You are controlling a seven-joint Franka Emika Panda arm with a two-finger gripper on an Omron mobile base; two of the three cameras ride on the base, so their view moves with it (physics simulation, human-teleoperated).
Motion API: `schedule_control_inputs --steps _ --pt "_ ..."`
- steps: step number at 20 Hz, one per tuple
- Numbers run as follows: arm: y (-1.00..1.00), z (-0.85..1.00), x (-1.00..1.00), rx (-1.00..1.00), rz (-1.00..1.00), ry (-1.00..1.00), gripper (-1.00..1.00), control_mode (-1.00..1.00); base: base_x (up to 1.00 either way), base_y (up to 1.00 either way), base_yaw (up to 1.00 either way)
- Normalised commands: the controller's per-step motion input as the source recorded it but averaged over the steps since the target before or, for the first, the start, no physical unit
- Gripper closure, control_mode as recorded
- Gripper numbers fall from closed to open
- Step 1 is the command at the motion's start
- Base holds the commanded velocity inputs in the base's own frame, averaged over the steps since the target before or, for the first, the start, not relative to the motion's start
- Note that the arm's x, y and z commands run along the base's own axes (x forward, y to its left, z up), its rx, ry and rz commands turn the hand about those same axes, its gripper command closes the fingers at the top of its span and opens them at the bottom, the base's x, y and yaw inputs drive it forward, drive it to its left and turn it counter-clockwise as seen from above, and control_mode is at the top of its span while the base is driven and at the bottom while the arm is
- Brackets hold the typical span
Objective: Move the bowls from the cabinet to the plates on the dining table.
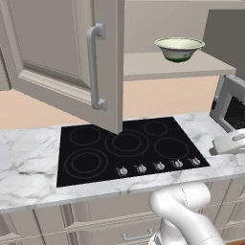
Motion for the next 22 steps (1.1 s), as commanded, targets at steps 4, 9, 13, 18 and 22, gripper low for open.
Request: schedule_control_inputs --steps 4,9,13,18,22 --pt "-0.10 -0.05 0.84 0.01 -0.01 0.07 -1.00 -1.00 0.00 0.00 0.00" --pt "0.10 -0.11 0.89 0.00 -0.04 0.04 -1.00 -1.00 0.00 0.00 0.00" --pt "0.26 -0.10 0.69 0.01 0.00 0.02 -1.00 -1.00 0.00 0.00 0.00" --pt "0.40 -0.01 0.49 0.02 0.00 0.04 -1.00 -1.00 0.00 0.00 0.00" --pt "0.50 0.00 0.47 0.00 0.00 0.07 -1.00 -1.00 0.00 0.00 0.00"
